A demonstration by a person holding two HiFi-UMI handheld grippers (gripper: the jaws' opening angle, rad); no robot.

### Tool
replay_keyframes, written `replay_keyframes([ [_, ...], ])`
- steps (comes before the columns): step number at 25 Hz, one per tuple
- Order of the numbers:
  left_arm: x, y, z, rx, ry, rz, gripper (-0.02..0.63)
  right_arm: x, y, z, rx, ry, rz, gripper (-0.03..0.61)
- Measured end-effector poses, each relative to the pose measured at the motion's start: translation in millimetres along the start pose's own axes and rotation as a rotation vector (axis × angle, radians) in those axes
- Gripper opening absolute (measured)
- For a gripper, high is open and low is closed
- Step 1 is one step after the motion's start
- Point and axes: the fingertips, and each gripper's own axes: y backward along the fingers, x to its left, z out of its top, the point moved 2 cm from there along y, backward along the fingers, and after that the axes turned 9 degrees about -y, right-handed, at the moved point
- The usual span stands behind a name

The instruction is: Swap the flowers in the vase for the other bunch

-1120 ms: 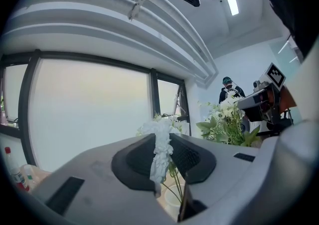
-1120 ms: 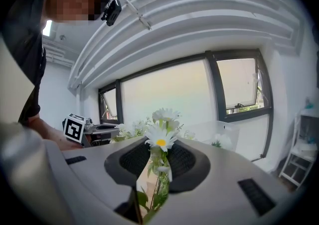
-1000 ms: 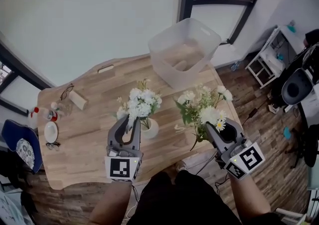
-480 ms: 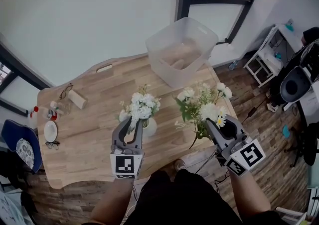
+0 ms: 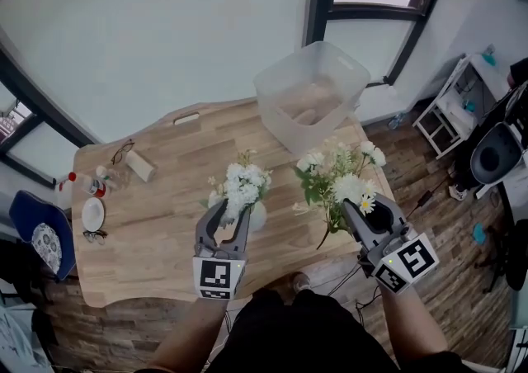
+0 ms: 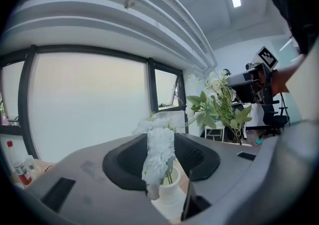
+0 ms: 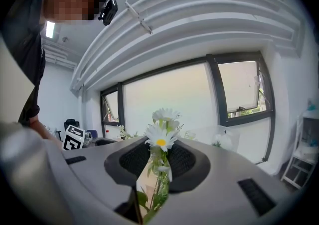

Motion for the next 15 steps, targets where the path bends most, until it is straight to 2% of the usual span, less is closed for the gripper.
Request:
replay_keyframes([
  [5, 0, 6, 25, -0.051, -0.030, -0.005, 0.160, 0, -4, 5, -0.022, -0.013, 0.023, 0.117],
  [11, 22, 20, 64, -0.130, -0.006, 0.070, 0.160, 2, -9, 18, -0.057, -0.002, 0.047, 0.117],
  [15, 42, 31, 74, -0.128, -0.001, 0.115, 0.160, 2, -11, 30, -0.078, 0.009, 0.054, 0.117],
])
